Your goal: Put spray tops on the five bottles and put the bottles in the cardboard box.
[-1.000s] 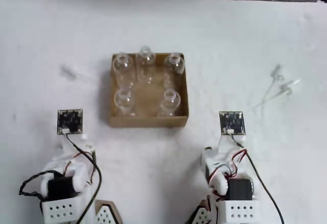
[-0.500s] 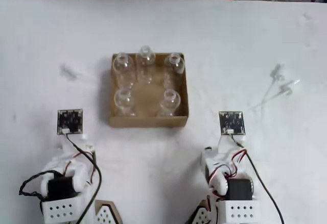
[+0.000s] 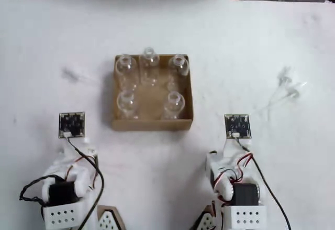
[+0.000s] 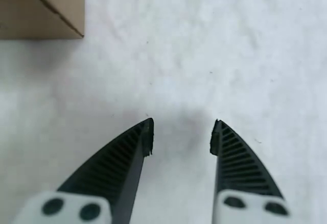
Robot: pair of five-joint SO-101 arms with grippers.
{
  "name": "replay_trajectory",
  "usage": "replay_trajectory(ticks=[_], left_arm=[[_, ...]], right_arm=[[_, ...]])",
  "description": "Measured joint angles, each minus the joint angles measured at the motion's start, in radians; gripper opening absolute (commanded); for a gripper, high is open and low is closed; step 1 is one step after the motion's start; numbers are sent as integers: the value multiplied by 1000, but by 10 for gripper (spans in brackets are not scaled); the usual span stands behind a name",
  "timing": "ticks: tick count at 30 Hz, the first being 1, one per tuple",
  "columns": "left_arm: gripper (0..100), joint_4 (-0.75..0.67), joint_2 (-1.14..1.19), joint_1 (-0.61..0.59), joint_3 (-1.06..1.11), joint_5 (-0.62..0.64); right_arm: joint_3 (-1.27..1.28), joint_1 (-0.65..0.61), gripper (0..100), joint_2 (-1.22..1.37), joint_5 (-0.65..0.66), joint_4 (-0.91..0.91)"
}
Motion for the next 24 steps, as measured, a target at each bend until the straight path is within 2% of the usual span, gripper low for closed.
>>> replay_trajectory(ticks=[24], left_arm=[[26, 0, 0, 0, 0, 0]], right_arm=[[0, 0, 163, 0, 0, 0]])
